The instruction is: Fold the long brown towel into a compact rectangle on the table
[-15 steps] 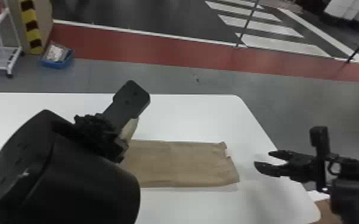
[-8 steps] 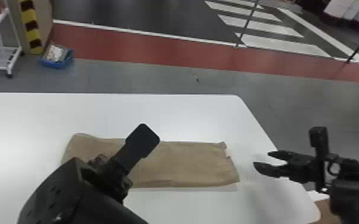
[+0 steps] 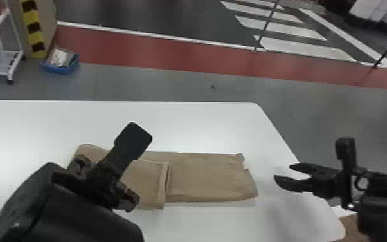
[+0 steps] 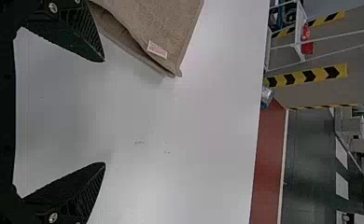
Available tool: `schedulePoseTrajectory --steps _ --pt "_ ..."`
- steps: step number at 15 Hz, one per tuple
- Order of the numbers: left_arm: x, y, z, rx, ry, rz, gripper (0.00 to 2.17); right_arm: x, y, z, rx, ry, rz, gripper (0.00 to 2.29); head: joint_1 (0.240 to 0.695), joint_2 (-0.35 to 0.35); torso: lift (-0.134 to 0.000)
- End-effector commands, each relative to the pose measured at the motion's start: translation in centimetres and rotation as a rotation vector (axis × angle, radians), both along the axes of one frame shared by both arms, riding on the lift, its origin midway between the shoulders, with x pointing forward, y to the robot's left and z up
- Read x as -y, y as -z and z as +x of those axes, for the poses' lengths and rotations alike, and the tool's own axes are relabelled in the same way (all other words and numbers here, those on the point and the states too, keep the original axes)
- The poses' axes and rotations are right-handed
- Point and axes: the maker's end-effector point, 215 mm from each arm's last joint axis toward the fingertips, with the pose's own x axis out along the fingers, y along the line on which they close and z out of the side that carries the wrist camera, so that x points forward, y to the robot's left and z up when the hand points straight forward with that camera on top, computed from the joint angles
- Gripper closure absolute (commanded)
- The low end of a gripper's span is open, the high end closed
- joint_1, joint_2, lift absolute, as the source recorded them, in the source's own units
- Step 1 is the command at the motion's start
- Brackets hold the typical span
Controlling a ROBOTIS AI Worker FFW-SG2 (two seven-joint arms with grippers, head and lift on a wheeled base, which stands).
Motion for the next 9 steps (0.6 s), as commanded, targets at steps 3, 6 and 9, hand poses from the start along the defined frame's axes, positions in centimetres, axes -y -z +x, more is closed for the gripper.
schedulePoseTrajectory --steps 3,6,9 --pt "-5.1 -4.3 2.8 0.02 -0.13 -0.197 0.0 -2.4 -1.8 -0.2 0.017 -0.017 0.029 0.09 0.695 -0.35 -0.124" --pt "-10.6 -4.6 4.0 -0.013 -0.243 -0.335 0.02 -5.7 -3.3 -0.3 0.005 -0.01 0.115 0.09 0.695 -0.35 -0.124" --pt "-14.8 -4.6 5.0 -0.016 -0.308 -0.481 0.04 -11.9 -5.3 -1.2 -0.025 -0.031 0.24 0.09 0.695 -0.346 -0.124"
